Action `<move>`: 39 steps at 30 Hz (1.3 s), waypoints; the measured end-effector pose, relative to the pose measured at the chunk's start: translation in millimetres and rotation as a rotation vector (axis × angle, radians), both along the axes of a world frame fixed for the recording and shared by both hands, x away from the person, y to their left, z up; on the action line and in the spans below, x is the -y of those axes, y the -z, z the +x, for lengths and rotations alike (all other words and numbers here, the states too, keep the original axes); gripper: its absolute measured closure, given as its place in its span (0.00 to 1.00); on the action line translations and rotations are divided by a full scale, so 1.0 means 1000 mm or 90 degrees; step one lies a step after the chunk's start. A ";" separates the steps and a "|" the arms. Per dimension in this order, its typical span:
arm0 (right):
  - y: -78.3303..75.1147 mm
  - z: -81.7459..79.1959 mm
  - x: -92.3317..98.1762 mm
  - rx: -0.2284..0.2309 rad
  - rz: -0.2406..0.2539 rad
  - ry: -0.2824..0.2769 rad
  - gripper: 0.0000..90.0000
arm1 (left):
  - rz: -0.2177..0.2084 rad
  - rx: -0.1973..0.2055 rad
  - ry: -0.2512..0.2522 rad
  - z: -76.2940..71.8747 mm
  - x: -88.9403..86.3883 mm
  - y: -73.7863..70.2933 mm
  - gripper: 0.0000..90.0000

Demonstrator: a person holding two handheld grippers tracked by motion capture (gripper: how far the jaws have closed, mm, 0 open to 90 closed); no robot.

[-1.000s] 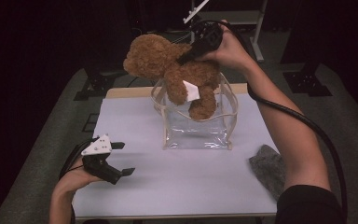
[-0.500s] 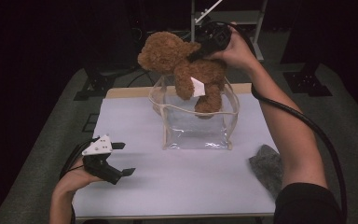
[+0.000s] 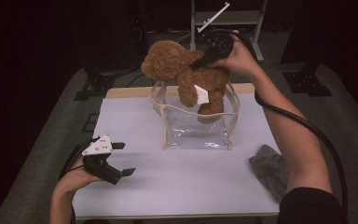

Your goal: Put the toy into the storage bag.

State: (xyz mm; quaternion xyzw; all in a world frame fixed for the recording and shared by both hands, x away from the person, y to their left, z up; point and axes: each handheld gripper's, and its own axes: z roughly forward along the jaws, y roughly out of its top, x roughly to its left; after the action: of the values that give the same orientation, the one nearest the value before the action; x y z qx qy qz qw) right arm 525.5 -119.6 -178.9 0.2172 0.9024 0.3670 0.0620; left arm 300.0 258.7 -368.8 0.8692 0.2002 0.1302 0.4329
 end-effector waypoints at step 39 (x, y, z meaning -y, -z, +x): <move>0.082 -0.017 0.017 -0.075 -0.067 -0.021 0.67 | 0.011 -0.007 0.004 0.000 0.002 0.002 0.03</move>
State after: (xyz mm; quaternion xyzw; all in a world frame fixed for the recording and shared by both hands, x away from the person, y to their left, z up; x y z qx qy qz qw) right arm 508.5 -137.1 -260.5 0.2201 0.9260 0.3063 0.0143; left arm 300.3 256.8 -370.9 0.8743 0.1989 0.1255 0.4247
